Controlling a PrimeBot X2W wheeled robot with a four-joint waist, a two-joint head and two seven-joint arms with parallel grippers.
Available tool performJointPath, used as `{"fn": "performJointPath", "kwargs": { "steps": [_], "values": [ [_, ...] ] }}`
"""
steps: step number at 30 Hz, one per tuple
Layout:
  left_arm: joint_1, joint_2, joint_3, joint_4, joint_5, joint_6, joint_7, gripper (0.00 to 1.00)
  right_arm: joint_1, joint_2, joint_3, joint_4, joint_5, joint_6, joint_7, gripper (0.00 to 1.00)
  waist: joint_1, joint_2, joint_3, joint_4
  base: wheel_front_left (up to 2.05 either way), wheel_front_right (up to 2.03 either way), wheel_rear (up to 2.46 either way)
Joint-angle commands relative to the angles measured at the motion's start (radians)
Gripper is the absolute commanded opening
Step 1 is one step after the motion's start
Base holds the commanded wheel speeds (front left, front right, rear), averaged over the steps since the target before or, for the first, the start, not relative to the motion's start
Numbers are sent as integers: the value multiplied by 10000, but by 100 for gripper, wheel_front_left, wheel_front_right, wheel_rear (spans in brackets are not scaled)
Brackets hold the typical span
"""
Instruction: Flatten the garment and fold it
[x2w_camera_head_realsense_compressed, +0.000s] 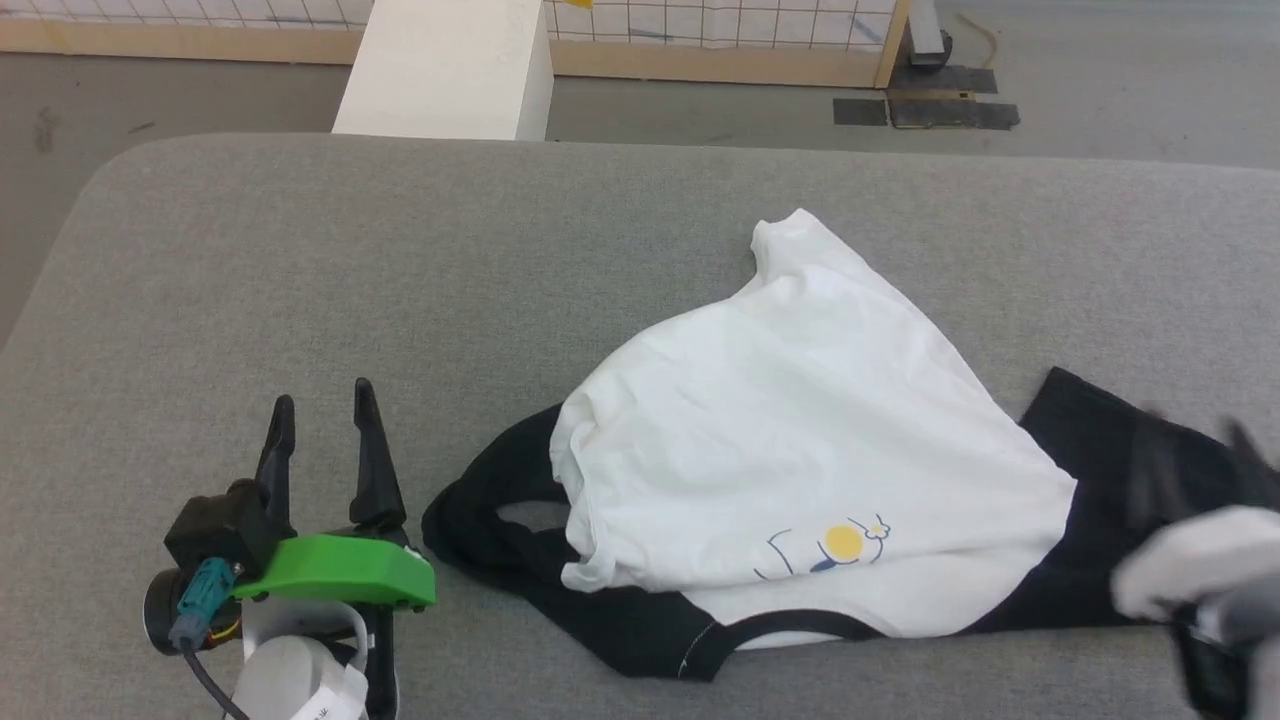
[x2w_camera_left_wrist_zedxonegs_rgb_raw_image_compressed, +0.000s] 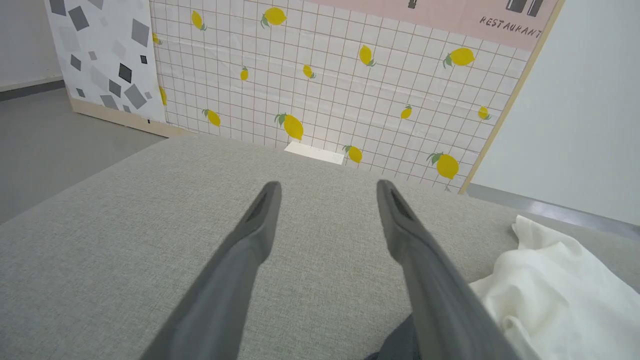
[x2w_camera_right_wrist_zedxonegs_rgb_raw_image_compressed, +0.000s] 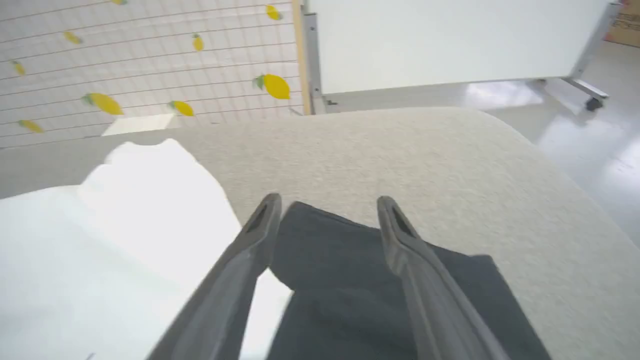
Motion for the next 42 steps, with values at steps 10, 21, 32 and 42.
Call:
{"fn": "performJointPath", "kwargs": {
  "steps": [10, 21, 32, 42],
  "values": [
    [-744, -20, -616, -128, -8, -136, -45, 100, -2591, -1343, 5106, 1694, 265, -13, 1061, 100, 0, 0, 888, 879, 0, 0, 0],
    [-1404, -20, -1187, -293, -144, -102, -45, 100, -4939, -2530, 7418, 4329, 1085, -13, 4558, 47, 0, 0, 1703, 1683, 0, 0, 0],
    [-1614, -20, -1587, -429, -479, 38, -45, 100, -7434, -2699, 4708, 4947, 452, -13, 3122, 0, 0, 0, 2367, 2122, 0, 0, 0],
    [-1823, -20, -1937, -408, -654, 138, -45, 100, -8534, -1894, 554, 6153, -2655, -13, 2209, 22, 0, 0, 2686, 2554, 0, 0, 0]
  ]
}}
